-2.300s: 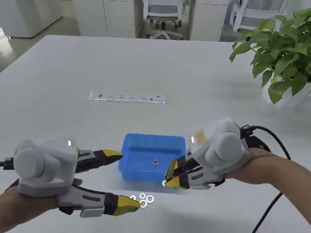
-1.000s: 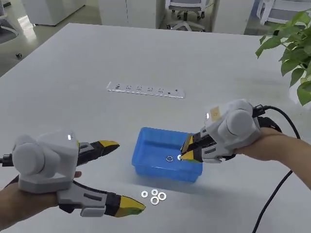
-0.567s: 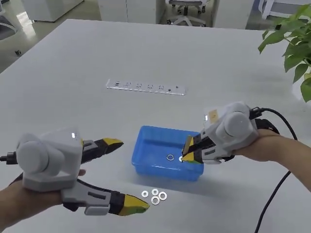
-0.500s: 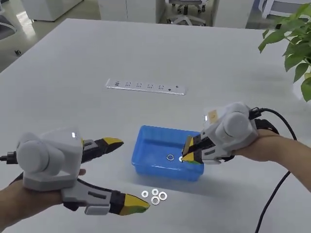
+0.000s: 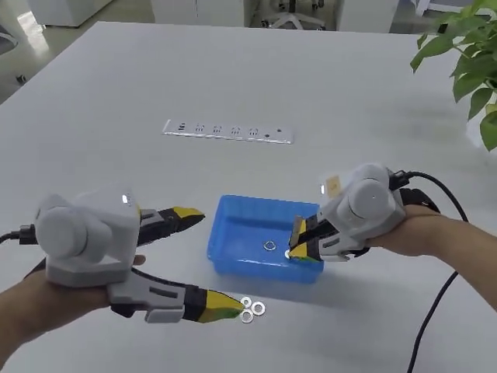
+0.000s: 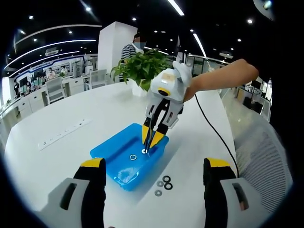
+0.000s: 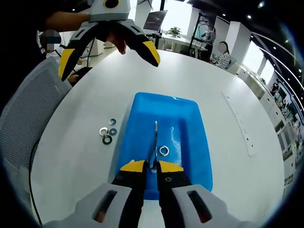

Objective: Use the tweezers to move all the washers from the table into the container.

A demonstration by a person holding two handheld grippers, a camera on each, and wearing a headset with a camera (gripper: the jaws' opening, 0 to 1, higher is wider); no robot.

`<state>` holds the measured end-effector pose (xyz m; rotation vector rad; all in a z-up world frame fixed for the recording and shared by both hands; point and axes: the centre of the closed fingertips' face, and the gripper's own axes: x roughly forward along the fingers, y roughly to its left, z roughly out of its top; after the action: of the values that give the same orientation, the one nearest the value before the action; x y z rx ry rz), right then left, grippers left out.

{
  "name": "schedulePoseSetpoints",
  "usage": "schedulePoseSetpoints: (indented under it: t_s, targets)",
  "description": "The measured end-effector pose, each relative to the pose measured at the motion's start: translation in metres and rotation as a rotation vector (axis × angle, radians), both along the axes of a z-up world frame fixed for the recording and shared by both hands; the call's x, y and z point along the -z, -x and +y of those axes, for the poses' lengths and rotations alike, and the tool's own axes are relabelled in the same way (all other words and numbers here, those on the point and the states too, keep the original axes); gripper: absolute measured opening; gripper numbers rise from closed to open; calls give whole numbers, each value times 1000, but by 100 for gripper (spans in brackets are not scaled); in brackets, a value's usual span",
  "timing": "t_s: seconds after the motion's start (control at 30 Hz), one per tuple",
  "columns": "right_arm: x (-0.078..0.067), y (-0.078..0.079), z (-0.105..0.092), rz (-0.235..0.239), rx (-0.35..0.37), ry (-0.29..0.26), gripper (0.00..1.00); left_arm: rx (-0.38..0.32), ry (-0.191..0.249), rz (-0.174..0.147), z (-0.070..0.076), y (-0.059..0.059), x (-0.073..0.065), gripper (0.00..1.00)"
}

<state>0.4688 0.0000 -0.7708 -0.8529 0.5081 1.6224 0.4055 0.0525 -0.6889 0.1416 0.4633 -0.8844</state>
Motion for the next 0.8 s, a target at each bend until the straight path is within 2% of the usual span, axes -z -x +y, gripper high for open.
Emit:
schedulePoseSetpoints:
  t_s: [0.07, 0.13, 0.17, 0.2, 0.3, 0.37, 0.57, 0.8]
  targets:
    - [2, -1, -1, 2, 1, 2, 10, 15, 4, -5, -5, -3, -2, 85]
    - [3, 0, -2, 1, -2, 7, 10, 56, 20, -7, -12, -2, -5, 73]
    - [3, 0, -2, 0, -2, 9, 10, 76, 29, 4, -17, -2, -7, 66]
    - [3, 0, -2, 2, 1, 4, 10, 72, 24, 5, -18, -4, -7, 62]
    - [3, 0, -3, 5, 4, 3, 10, 99, 5, -18, -26, -10, -7, 60]
    - [3, 0, -3, 3, 1, 4, 10, 106, 4, -18, -30, -14, -8, 59]
    - [4, 0, -4, 1, 3, 3, 10, 141, -10, -50, -42, -25, -14, 54]
    - [3, 0, -4, -2, -1, 3, 10, 177, -27, -89, -50, -39, -18, 43]
